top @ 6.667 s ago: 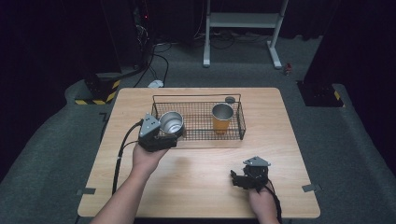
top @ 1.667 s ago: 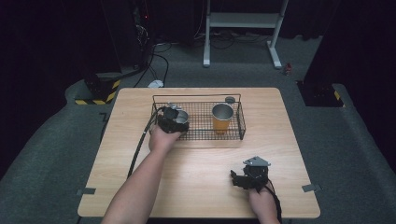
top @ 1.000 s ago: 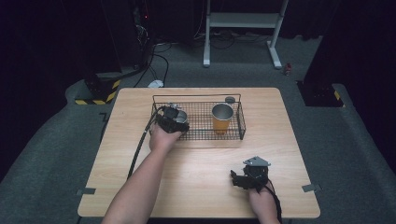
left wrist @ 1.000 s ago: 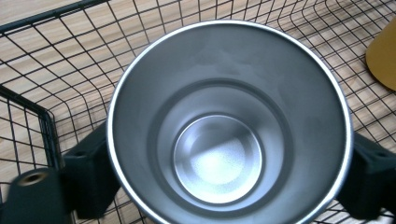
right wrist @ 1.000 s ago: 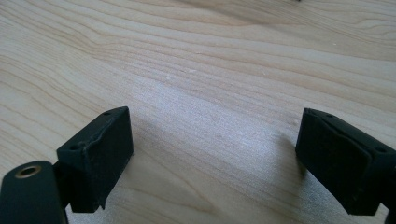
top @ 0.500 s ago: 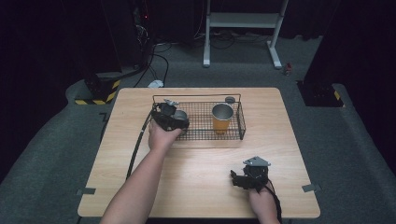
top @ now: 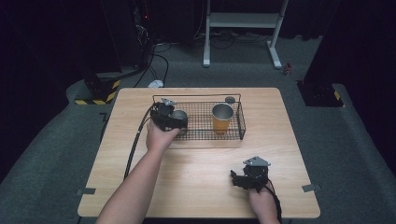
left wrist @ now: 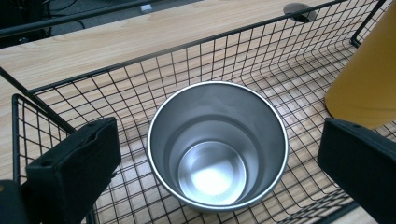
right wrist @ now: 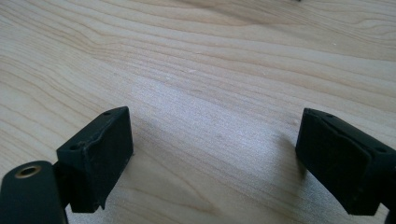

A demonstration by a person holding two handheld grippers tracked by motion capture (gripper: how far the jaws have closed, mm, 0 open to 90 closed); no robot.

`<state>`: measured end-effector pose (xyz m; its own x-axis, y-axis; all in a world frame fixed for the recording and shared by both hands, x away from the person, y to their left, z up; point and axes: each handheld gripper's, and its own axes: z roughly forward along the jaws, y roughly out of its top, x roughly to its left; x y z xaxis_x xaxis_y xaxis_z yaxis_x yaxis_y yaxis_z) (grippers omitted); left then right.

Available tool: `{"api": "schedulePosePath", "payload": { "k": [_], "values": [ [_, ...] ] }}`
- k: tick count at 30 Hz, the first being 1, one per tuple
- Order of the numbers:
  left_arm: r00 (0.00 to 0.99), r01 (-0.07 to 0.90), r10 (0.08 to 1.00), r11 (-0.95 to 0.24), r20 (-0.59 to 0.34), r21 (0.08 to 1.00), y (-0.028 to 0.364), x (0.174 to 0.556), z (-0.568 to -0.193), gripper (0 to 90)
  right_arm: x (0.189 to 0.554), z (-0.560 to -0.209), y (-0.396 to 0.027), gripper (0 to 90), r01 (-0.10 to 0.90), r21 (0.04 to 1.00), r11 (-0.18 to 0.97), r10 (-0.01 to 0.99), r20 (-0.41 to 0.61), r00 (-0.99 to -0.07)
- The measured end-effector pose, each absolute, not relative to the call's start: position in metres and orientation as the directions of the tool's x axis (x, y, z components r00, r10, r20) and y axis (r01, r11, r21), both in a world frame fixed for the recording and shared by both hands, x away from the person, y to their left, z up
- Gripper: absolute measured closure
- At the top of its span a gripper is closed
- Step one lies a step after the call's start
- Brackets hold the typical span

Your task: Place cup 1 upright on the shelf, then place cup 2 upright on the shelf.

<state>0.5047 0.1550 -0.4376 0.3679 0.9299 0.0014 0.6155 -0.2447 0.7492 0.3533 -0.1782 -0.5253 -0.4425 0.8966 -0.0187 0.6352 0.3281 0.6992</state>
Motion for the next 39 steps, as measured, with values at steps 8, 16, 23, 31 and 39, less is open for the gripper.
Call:
{"api": "schedulePosePath", "payload": {
  "k": [8, 16, 23, 31, 39],
  "values": [
    [0.376, 0.599, 0.926, -0.219, -0.029, 0.77, 0.16, 0.49, -0.435, 0.5, 0.354, -0.525, -0.178, 10.5, 0.636, 0.698, 0.329, 0.895, -0.017, -0.445],
    [0.395, 0.583, 0.918, -0.223, -0.032, 0.782, 0.167, 0.476, -0.431, 0.5, 0.354, -0.525, -0.177, 10.5, 0.638, 0.697, 0.327, 0.896, -0.015, -0.443],
    [0.41, 0.572, 0.911, -0.222, -0.042, 0.789, 0.172, 0.462, -0.432, 0.5, 0.354, -0.525, -0.177, 10.5, 0.638, 0.697, 0.327, 0.896, -0.015, -0.443],
    [0.436, 0.558, 0.899, -0.231, -0.045, 0.797, 0.182, 0.443, -0.436, 1.0, 0.354, -0.525, -0.177, 10.5, 0.639, 0.698, 0.324, 0.897, -0.013, -0.441],
    [0.432, 0.562, 0.9, -0.22, -0.056, 0.797, 0.194, 0.426, -0.446, 1.6, 0.354, -0.525, -0.177, 10.5, 0.639, 0.698, 0.324, 0.897, -0.013, -0.442]
  ]
}}
